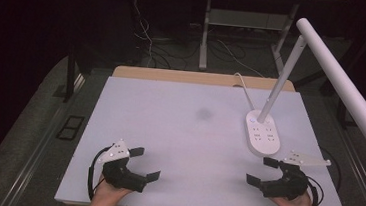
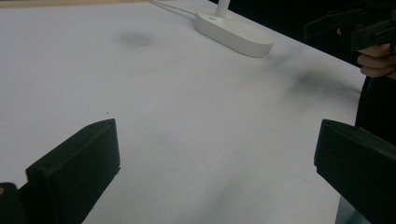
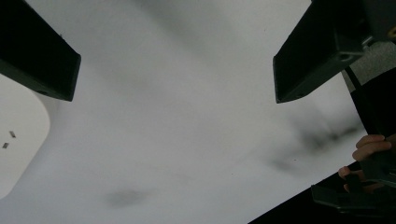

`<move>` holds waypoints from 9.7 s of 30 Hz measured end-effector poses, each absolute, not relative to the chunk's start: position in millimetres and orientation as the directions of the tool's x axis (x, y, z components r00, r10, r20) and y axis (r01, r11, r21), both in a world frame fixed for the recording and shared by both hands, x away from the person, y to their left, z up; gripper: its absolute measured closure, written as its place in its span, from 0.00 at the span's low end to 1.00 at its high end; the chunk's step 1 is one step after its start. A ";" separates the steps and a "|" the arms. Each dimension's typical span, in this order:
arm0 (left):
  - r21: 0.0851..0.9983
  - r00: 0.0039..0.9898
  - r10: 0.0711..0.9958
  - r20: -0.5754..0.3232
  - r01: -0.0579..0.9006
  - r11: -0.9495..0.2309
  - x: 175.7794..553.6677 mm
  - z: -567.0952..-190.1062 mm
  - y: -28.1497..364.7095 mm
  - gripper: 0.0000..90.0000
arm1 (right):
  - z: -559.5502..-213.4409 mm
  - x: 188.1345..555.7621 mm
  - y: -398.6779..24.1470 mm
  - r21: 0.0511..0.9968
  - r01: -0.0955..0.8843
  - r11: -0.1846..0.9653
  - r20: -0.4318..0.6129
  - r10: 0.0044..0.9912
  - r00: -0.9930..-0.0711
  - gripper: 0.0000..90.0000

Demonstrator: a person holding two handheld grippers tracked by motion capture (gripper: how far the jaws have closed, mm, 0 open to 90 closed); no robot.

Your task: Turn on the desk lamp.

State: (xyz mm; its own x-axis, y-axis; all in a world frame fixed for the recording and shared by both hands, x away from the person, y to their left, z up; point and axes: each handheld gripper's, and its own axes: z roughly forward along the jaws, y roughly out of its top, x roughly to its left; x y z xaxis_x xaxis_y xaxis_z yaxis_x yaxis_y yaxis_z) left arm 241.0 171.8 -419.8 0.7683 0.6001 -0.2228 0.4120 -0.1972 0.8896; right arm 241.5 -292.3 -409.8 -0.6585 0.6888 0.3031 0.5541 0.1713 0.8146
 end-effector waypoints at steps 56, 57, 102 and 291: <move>0.888 0.753 0.622 -0.214 0.415 -0.197 240.6 -420.1 172.9 0.00 | -385.8 259.8 -309.5 0.758 0.608 0.235 0.315 0.684 -0.657 0.01; 0.888 0.754 0.622 -0.212 0.414 -0.199 240.7 -420.1 172.6 0.00 | -385.3 260.8 -310.1 0.758 0.607 0.237 0.313 0.685 -0.658 0.01; 0.885 0.750 0.629 -0.206 0.416 -0.206 242.1 -421.1 173.1 0.00 | -364.9 326.2 -336.2 0.728 0.627 0.276 0.286 0.709 -0.644 0.01; 0.887 0.746 0.638 -0.192 0.410 -0.212 244.0 -421.8 173.3 0.00 | -379.6 327.3 -352.8 0.756 0.648 0.090 0.339 0.793 -0.506 0.07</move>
State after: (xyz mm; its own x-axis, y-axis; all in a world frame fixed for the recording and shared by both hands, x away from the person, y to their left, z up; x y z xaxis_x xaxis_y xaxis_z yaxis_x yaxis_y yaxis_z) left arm 244.0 173.3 -421.8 0.7461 0.6377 -0.1918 0.4096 -0.2125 0.8872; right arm 327.3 -352.8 -379.6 -0.5062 0.7930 0.3390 0.6478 0.0902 0.7564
